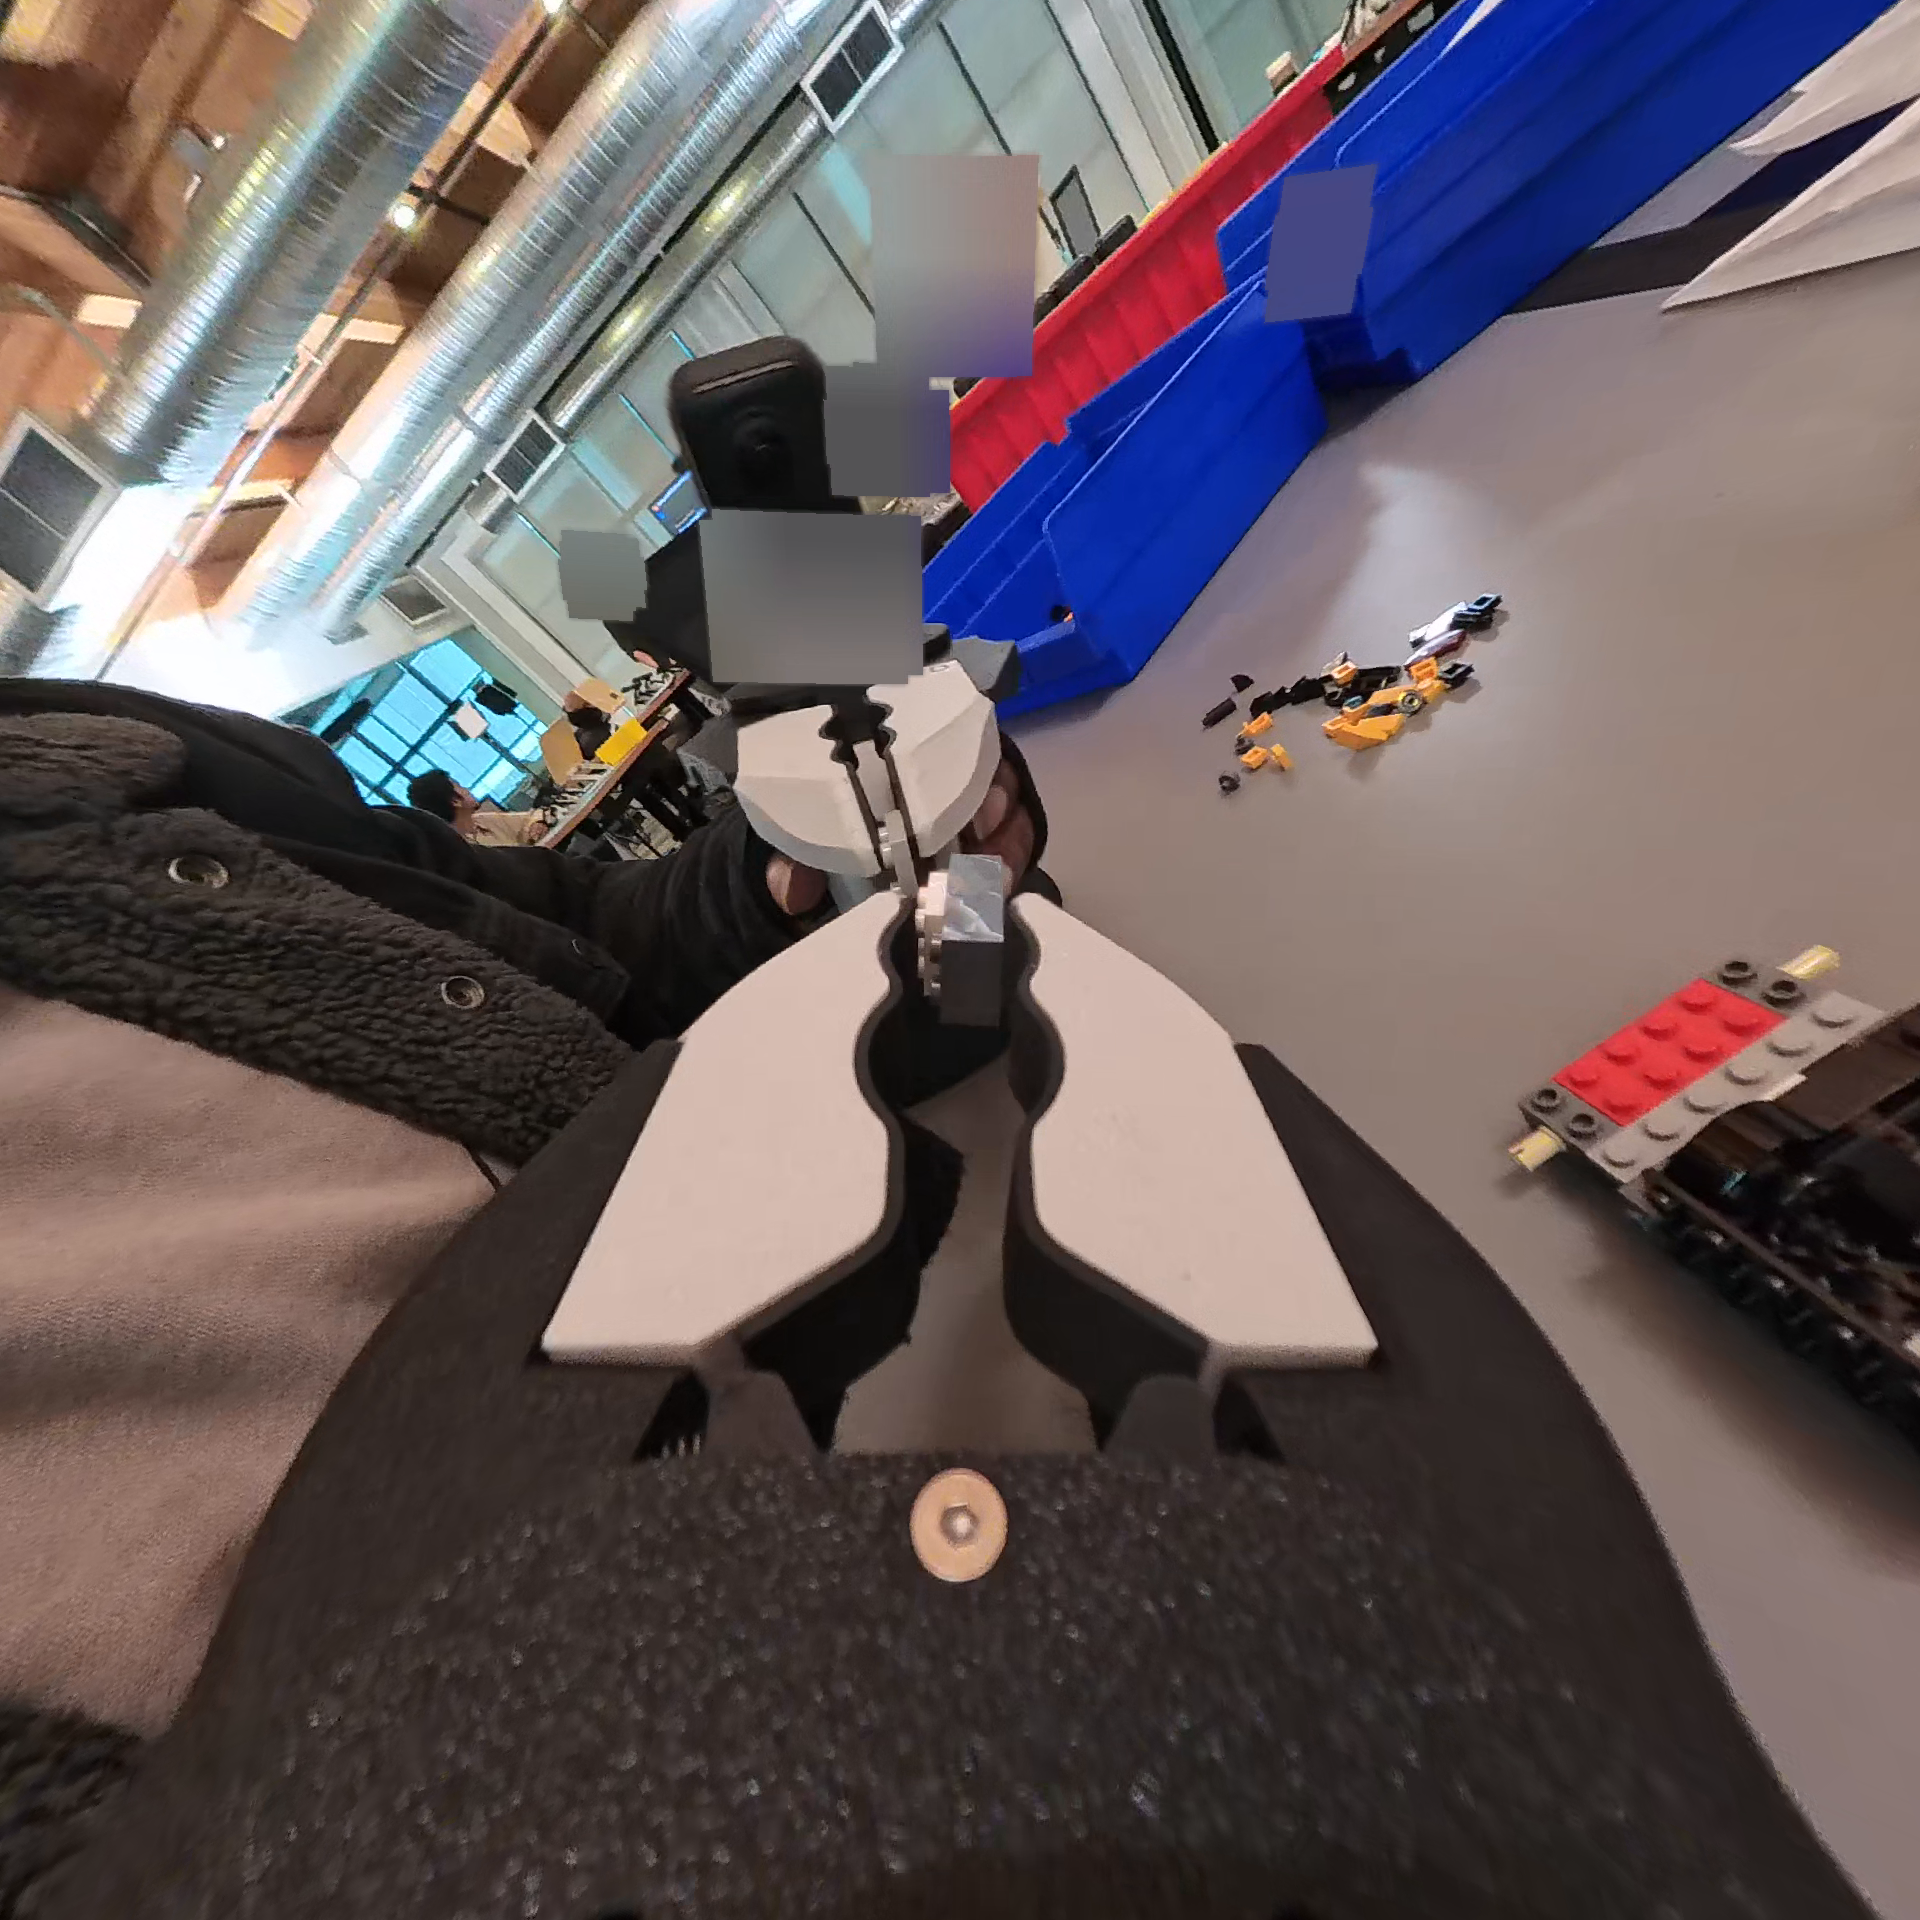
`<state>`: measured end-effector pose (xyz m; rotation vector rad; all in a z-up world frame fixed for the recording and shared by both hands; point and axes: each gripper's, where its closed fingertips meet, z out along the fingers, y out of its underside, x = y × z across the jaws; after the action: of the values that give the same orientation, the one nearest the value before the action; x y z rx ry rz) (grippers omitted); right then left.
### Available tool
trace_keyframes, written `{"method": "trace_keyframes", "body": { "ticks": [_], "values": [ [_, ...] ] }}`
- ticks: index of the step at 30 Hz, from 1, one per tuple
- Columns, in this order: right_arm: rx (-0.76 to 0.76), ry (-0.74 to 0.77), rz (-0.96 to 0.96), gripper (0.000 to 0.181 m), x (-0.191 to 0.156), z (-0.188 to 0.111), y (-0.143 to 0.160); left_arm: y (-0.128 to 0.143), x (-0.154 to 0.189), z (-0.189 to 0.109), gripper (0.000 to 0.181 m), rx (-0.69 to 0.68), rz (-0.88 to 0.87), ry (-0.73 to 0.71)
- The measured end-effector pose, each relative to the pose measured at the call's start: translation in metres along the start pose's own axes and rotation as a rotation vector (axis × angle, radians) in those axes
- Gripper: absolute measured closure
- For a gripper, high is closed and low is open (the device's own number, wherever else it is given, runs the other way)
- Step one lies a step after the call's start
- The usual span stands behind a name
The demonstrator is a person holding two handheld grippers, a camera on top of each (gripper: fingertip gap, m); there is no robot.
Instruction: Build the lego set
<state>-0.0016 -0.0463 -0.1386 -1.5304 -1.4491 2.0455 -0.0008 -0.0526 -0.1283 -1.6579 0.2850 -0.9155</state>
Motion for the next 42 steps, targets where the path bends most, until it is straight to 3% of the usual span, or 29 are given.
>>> {"method": "trace_keyframes", "body": {
  "ticks": [10, 42],
  "values": [
    [-0.014, -0.051, -0.036, 0.167, -0.008, 0.0, 0.001, 0.0, 0.003, 0.002, 0.176, -0.015, -0.058, 0.041],
    [-0.038, -0.049, 0.091, 0.167, 0.007, 0.001, 0.01, 0.011, -0.012, 0.004, 0.175, -0.038, -0.193, 0.027]
  ]
}}
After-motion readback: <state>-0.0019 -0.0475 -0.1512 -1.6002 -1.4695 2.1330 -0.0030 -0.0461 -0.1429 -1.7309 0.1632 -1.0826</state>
